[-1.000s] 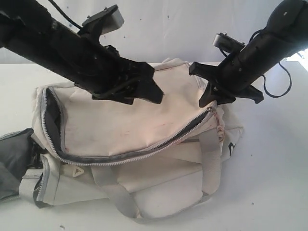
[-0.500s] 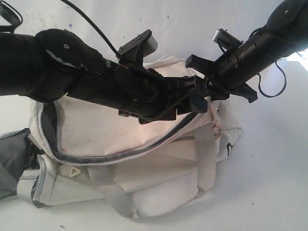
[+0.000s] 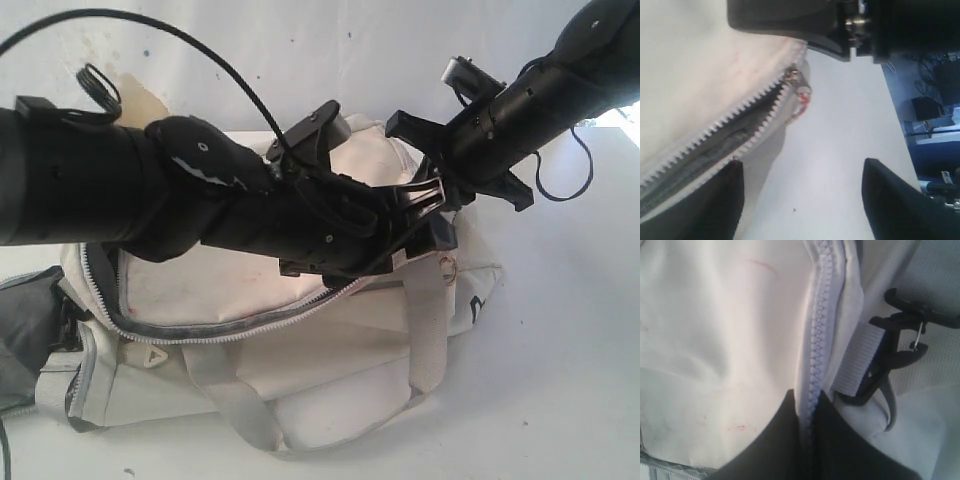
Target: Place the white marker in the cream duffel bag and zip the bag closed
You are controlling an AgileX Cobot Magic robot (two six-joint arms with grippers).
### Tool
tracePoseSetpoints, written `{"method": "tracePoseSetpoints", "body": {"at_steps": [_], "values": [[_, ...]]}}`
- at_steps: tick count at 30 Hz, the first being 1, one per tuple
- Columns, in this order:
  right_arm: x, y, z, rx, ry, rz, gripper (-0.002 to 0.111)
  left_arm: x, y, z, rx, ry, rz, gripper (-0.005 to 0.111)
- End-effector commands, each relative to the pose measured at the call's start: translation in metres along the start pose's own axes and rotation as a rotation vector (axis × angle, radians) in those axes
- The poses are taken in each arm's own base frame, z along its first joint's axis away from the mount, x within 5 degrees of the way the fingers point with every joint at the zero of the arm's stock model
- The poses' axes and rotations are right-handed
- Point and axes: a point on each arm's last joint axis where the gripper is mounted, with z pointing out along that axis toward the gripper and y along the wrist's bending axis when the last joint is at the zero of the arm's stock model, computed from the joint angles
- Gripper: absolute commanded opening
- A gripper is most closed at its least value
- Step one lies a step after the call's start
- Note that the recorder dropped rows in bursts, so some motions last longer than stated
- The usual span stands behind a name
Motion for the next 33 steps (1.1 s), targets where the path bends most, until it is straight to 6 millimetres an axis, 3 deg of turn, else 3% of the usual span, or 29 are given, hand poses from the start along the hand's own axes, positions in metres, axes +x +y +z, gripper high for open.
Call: {"method": "tracePoseSetpoints", "body": {"at_steps": [1,9,15,22,33], "values": [[0.000,0.002,-0.004,-0.012,-0.014,-0.007,0.000,0.001,0.010,0.013,-0.045,-0.036,-0.020,0.072],[-0.001,0.002,-0.004,-0.012,-0.024,-0.009,0.000,0.006,0.006,0.014,0.007,0.018,-0.162,0.071],[-0.002,0.002,-0.004,-0.010,-0.029,-0.018,0.000,0.003,-0.004,0.016,0.059,0.032,-0.049,0.051],[-0.001,0.002,-0.004,-0.010,-0.025,-0.018,0.000,-0.001,-0.004,0.033,0.066,0.037,0.046,0.070],[0.000,0.002,-0.004,-0.007,-0.013,-0.062,0.000,-0.017,-0.005,0.043,0.075,-0.010,0.251,0.063]]}}
